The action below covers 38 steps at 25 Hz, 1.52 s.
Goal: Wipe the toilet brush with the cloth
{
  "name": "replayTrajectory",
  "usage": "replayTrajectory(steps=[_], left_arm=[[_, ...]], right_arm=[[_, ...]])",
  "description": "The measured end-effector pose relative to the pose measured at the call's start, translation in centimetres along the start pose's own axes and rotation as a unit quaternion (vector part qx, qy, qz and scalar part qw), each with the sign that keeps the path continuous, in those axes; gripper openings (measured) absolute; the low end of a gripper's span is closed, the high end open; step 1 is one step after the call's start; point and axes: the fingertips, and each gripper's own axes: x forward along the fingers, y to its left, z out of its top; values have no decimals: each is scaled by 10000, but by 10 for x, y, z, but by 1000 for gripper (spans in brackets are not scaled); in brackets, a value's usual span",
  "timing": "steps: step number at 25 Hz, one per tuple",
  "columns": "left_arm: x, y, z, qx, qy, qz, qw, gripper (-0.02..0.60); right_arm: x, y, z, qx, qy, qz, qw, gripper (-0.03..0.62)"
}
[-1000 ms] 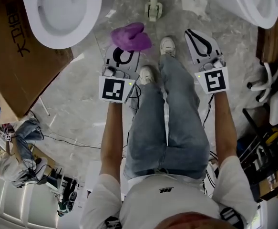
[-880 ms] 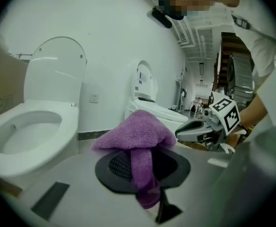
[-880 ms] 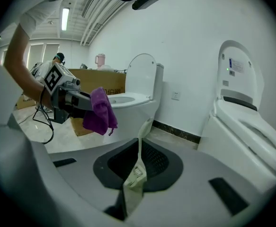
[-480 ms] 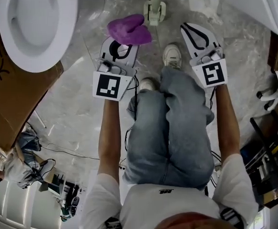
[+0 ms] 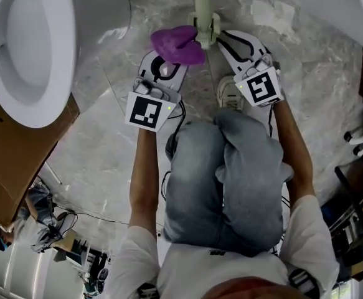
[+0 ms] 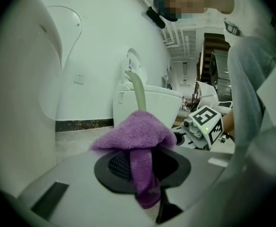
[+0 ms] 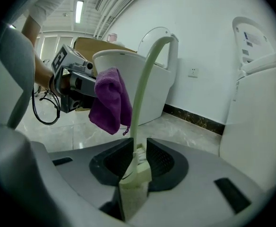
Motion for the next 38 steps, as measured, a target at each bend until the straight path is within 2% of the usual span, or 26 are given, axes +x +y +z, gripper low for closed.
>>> replayTrajectory(steps=[2, 7, 11, 23, 33, 38], left_arm=[[7, 2, -8, 33, -33, -68, 10000, 83], [24, 7, -28, 65, -129, -199, 9997, 88], [34, 3, -40, 113, -150, -484, 9987, 115], [69, -7, -67, 254, -67, -955, 9951, 183], [80, -5, -69, 201, -162, -952, 9951, 137], [73, -6, -52, 266, -248, -1009, 9942, 129]], right_arm=[[13, 2, -5, -25, -123, 24, 9999, 93], [40, 10, -21, -277, -7, 248, 9993, 135], [59, 14, -31, -413, -116, 343, 9985, 138], [74, 18, -41, -571, -293, 293, 9975, 75], [73, 19, -38, -738, -255, 381, 9962, 72], [72, 21, -37, -819, -314, 401, 9953, 72]])
